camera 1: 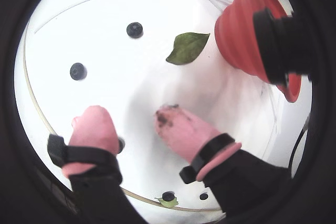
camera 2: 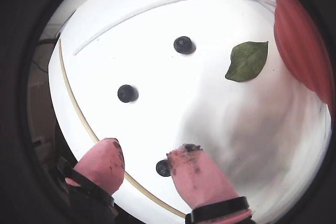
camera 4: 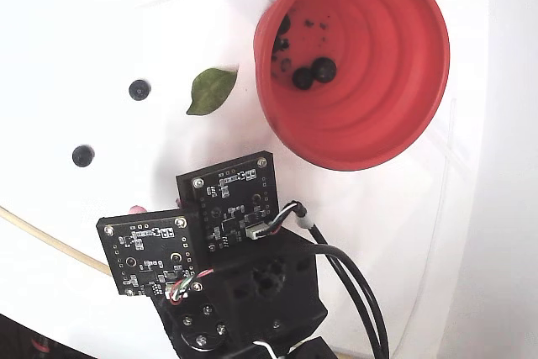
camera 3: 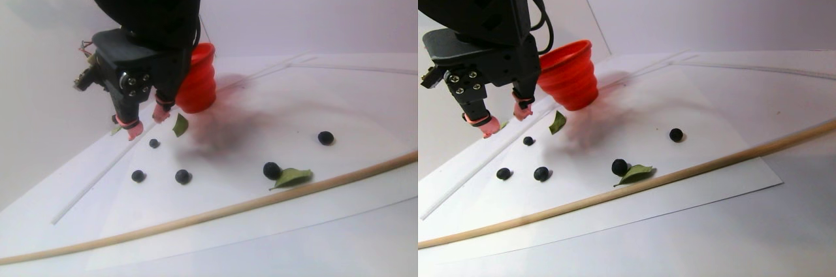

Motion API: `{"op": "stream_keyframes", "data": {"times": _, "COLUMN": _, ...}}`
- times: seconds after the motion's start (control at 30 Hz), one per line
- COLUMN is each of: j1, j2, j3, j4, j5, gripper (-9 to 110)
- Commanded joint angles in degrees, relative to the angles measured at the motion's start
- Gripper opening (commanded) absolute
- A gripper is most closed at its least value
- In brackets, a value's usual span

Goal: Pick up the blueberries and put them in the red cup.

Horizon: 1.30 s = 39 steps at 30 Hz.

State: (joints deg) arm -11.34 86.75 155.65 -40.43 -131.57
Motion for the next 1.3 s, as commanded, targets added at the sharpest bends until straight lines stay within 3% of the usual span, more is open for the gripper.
{"op": "stream_keyframes", "data": {"times": 0.0, "j1": -1.32, "j2": -0.7, "j3": -1.49, "j4": -1.41, "j5": -0.26, "gripper": 16}}
{"op": "stream_keyframes", "data": {"times": 1.27, "j1": -2.9, "j2": -21.88, "j3": -19.6, "j4": -9.05, "j5": 1.49, "gripper": 17}}
